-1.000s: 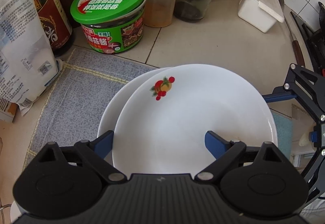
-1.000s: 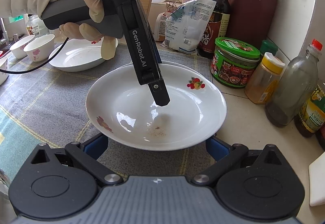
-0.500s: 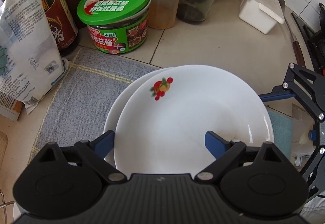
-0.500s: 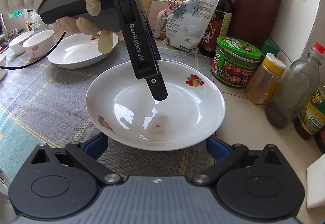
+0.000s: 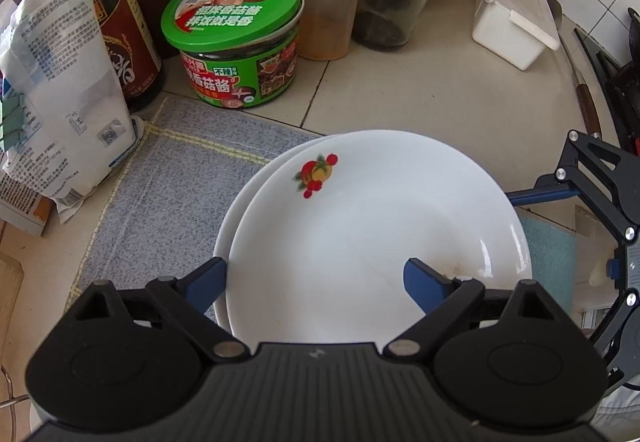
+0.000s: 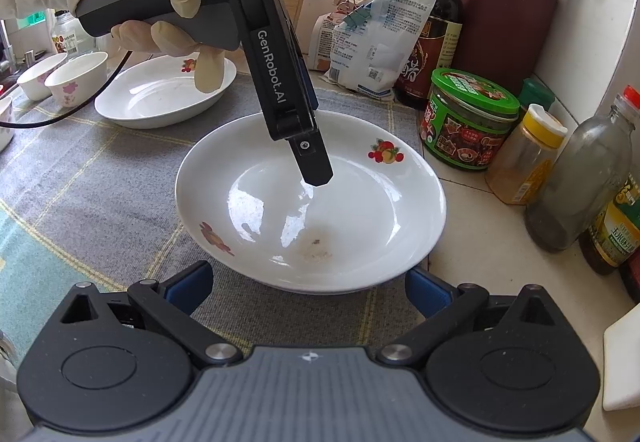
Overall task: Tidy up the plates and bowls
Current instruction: 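Open both tools and release the plate onto the stack, then move both tools back over the towel toward the next flower plate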
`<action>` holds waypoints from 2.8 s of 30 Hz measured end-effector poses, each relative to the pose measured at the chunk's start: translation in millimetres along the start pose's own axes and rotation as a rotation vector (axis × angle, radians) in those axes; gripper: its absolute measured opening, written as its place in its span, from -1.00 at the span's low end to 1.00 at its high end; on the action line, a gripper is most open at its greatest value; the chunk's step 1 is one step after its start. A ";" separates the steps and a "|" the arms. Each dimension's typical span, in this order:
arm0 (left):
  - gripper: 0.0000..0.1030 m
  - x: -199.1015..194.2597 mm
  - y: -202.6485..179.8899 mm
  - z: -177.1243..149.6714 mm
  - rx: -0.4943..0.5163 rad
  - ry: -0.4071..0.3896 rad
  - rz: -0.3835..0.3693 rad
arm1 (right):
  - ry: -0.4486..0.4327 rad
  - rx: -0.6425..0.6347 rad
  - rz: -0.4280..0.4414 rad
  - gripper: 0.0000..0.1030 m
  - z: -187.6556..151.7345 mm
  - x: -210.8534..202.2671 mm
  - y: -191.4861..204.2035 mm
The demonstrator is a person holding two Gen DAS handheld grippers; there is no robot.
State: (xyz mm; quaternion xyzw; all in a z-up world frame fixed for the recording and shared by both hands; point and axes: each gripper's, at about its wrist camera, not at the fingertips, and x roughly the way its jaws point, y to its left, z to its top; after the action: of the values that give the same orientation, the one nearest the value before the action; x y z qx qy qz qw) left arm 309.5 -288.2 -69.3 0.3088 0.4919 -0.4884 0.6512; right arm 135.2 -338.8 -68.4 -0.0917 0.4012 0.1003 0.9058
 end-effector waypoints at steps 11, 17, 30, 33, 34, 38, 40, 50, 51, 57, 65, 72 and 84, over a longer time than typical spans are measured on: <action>0.84 -7.8 5.4 -2.5 -0.028 -0.018 0.013 | -0.019 -0.046 -0.013 1.00 7.1 1.2 7.1; 0.84 -24.2 -0.9 -8.5 -0.037 -0.084 0.039 | -0.022 -0.058 -0.001 1.00 6.1 -0.4 12.3; 0.87 -89.1 -34.7 -48.0 -0.124 -0.323 0.165 | -0.069 -0.049 -0.003 1.00 1.4 -17.0 17.3; 0.88 -100.4 -44.4 -64.5 -0.164 -0.369 0.197 | -0.076 -0.058 0.011 1.00 0.4 -19.8 19.6; 0.88 -104.0 -47.9 -70.5 -0.179 -0.382 0.210 | -0.079 -0.058 0.020 1.00 0.3 -20.2 19.9; 0.88 -115.8 -60.0 -95.4 -0.258 -0.422 0.263 | -0.092 -0.047 0.040 1.00 1.4 -21.3 20.8; 0.88 -121.8 -64.7 -108.9 -0.307 -0.434 0.291 | -0.100 -0.045 0.046 1.00 2.8 -21.1 21.1; 0.88 -134.7 -82.8 -167.7 -0.549 -0.430 0.454 | -0.128 -0.076 0.124 1.00 14.4 -12.9 27.9; 0.88 -135.1 -83.1 -173.4 -0.573 -0.433 0.460 | -0.129 -0.078 0.133 1.00 15.5 -11.6 29.4; 0.88 -130.7 -77.5 -209.4 -0.688 -0.419 0.508 | -0.108 -0.103 0.160 1.00 23.3 -0.4 44.4; 0.88 -114.5 -49.9 -235.5 -0.701 -0.402 0.500 | -0.088 -0.088 0.120 1.00 38.7 8.9 67.7; 0.88 -98.7 -24.6 -244.6 -0.683 -0.377 0.461 | -0.067 -0.069 0.070 1.00 52.1 18.3 83.7; 0.88 -112.1 1.8 -259.6 -0.650 -0.407 0.432 | -0.003 -0.104 0.055 1.00 62.5 40.6 124.4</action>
State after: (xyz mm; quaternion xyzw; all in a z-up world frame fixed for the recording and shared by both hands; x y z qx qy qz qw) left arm 218.8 -21.2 -48.3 0.0812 0.4059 -0.2117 0.8853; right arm 174.4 -199.2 -68.0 -0.1275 0.3965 0.1460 0.8973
